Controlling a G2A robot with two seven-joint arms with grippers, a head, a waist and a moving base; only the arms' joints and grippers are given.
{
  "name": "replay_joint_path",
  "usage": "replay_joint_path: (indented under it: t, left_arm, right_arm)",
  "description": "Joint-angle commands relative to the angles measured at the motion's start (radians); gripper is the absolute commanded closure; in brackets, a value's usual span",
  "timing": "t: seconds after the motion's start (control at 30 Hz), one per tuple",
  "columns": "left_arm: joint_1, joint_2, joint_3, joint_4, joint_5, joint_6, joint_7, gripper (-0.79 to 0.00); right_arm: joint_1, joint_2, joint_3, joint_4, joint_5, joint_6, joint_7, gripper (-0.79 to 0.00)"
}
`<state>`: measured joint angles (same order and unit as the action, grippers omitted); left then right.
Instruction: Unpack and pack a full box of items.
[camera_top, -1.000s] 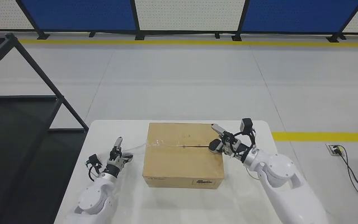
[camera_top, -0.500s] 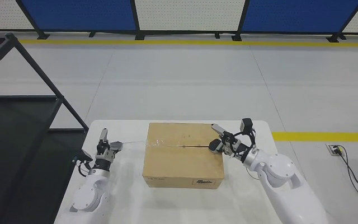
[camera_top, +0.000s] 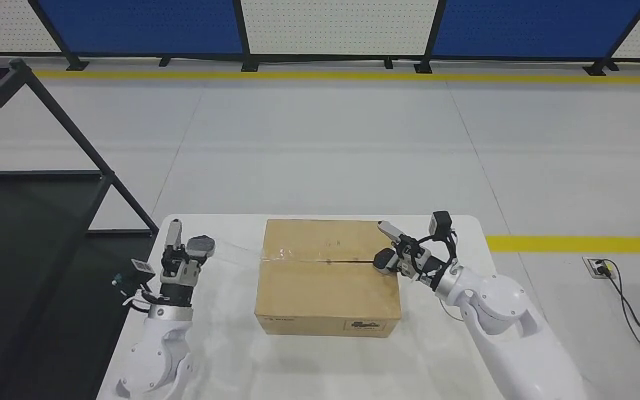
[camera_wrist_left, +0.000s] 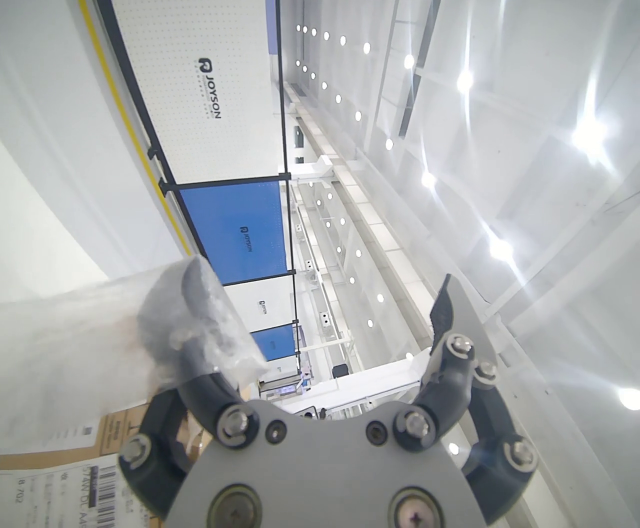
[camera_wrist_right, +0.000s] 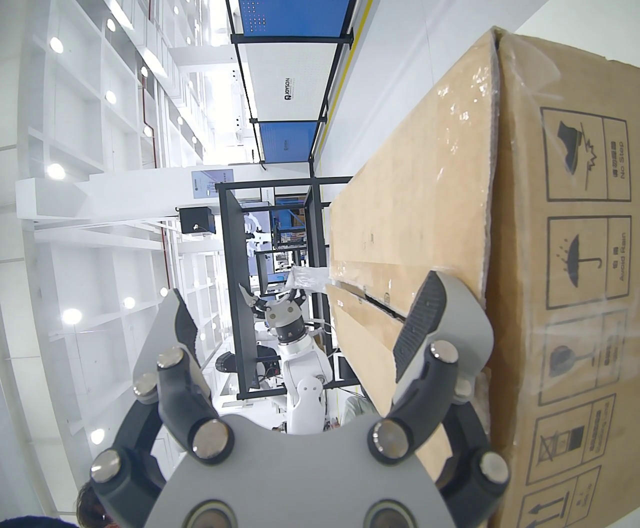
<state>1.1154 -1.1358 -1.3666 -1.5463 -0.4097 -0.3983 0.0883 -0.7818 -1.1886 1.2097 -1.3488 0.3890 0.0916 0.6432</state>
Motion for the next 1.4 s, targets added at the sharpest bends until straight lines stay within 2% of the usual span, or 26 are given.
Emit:
replay_joint_path:
  t: [0.0,0.33,0.7,1.37]
  left_arm:
    - [0.012,-0.001,-0.010,-0.026,0.008,0.003,0.008,-0.785]
    - [0.042,-0.009,-0.048,-0.085,0.037,0.015,0.007,-0.785]
    - [0.042,-0.022,-0.060,-0.127,0.086,0.022,0.011,-0.785]
    - [-0.025,-0.054,0.023,-0.152,0.253,0.063,0.019,-0.785]
  right_arm:
    - [0.000,0.000,0.000,0.000,0.000,0.000,0.000,-0.785]
    - [-0.015,-0.004,-0.021,-0.022,-0.016,0.014,-0.004,-0.785]
    - [-0.006,-0.010,-0.029,-0.012,-0.019,0.006,-0.012,-0.785]
    - [-0.029,-0.010,-0.008,-0.015,-0.013,0.005,-0.014,-0.785]
